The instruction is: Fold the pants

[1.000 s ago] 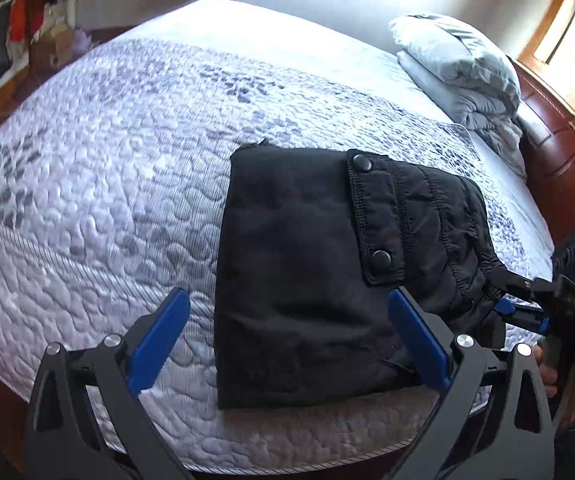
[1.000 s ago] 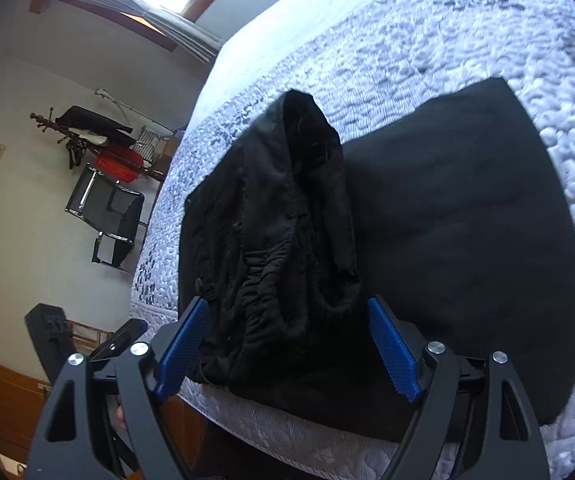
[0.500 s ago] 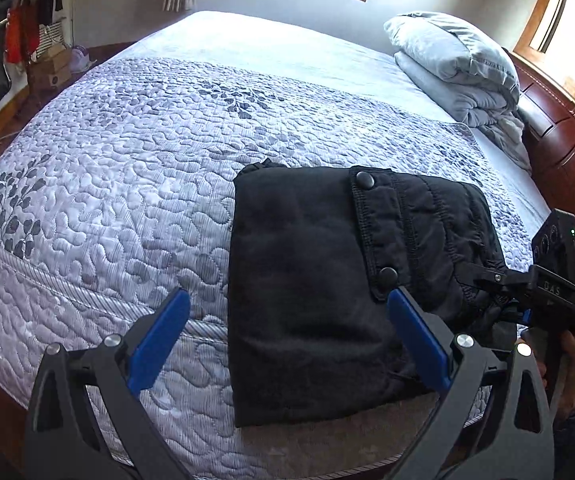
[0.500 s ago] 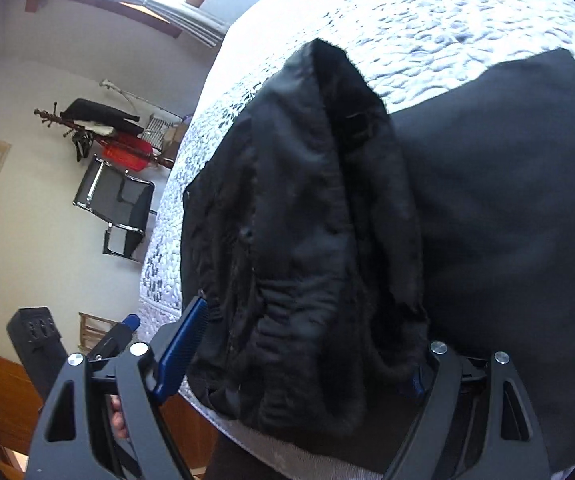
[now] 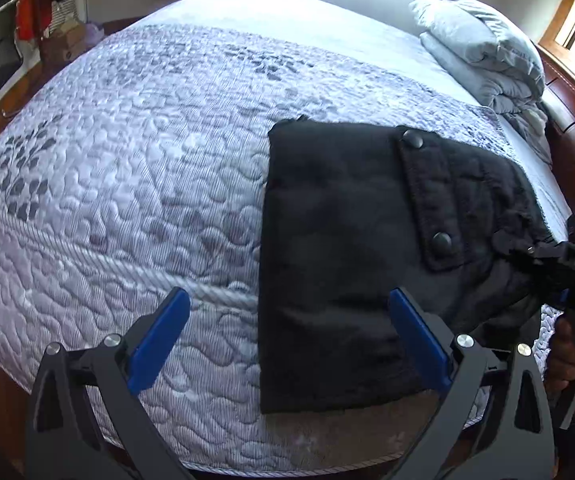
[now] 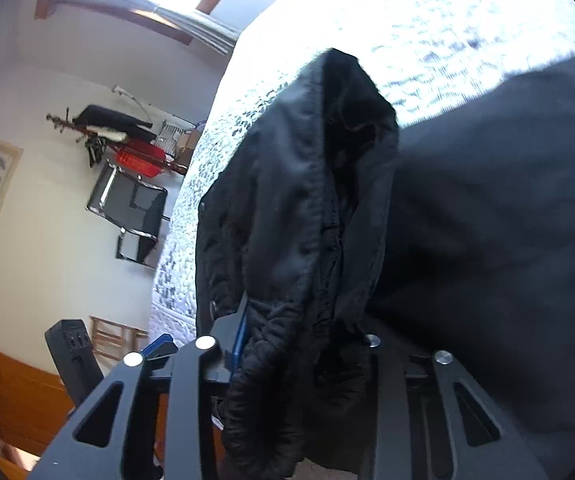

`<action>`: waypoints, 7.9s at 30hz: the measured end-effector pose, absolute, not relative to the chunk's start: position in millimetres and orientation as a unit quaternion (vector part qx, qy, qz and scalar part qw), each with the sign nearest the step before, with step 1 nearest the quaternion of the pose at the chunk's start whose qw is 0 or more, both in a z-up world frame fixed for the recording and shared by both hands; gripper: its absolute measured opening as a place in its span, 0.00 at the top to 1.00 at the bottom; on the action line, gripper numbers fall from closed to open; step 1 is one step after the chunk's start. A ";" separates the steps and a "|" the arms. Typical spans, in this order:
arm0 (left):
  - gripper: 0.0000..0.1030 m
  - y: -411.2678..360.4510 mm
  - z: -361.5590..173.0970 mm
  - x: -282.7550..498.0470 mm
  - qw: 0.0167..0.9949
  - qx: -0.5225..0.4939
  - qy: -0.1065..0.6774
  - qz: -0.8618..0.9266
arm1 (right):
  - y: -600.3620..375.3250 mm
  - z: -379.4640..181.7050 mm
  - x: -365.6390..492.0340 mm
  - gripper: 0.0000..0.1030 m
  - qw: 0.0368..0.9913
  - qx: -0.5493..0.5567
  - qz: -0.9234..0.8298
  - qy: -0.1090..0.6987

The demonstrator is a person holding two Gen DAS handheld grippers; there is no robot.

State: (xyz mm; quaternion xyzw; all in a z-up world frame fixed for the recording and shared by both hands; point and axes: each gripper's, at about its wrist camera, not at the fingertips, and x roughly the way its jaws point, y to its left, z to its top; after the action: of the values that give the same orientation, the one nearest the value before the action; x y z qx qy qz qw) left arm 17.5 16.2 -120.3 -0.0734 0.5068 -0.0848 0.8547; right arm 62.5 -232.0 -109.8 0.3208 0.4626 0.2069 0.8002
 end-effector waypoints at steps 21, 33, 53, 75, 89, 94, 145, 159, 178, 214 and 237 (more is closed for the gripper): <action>0.03 30.7 -102.1 4.6 0.860 -0.098 0.497 -0.066 | -172.2 -4.3 17.7 0.72 0.880 0.106 0.200 0.418; 0.03 15.0 -96.0 2.4 0.861 -0.091 0.493 -0.084 | -228.0 26.4 7.5 0.72 0.881 0.171 0.195 0.396; 0.03 -21.8 -97.0 0.8 0.855 -0.056 0.501 -0.120 | -314.3 -12.7 14.2 0.72 0.857 0.248 0.151 0.426; 0.03 -41.0 -104.0 0.7 0.845 -0.027 0.516 -0.136 | -351.8 -120.1 31.8 0.58 0.798 0.349 0.129 0.475; 0.03 -40.2 -108.9 -1.7 0.840 -0.038 0.524 -0.137 | -381.4 -132.5 -12.1 0.39 0.778 0.420 0.124 0.450; 0.03 -43.8 -107.5 -4.5 0.839 -0.035 0.523 -0.144 | -386.1 -137.9 -15.0 0.57 0.774 0.436 0.115 0.445; 0.03 -77.8 7.8 -22.0 0.902 0.020 0.395 -0.172 | -404.2 -155.6 -65.5 0.45 0.790 0.406 0.091 0.451; 0.03 -85.3 5.2 -22.5 0.901 0.035 0.397 -0.174 | -407.0 -152.2 -71.8 0.50 0.800 0.383 0.079 0.456; 0.03 -19.8 -74.9 24.2 0.842 -0.074 0.505 -0.172 | -430.8 -121.4 -76.0 0.49 0.809 0.397 0.079 0.426; 0.03 -41.2 -215.3 131.9 0.546 -0.269 0.653 -0.451 | -453.8 -160.2 -6.4 0.23 0.752 0.425 0.184 0.470; 0.03 -111.9 -228.5 123.8 0.464 -0.295 0.687 -0.475 | -421.1 -210.2 47.4 0.04 0.683 0.409 0.290 0.531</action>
State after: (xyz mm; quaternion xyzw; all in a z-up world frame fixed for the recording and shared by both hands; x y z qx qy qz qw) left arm 123.8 -111.9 -228.5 -0.2955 0.6872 -0.4746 0.4639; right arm 47.4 -421.1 -210.2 0.4088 0.5313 0.2897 0.6831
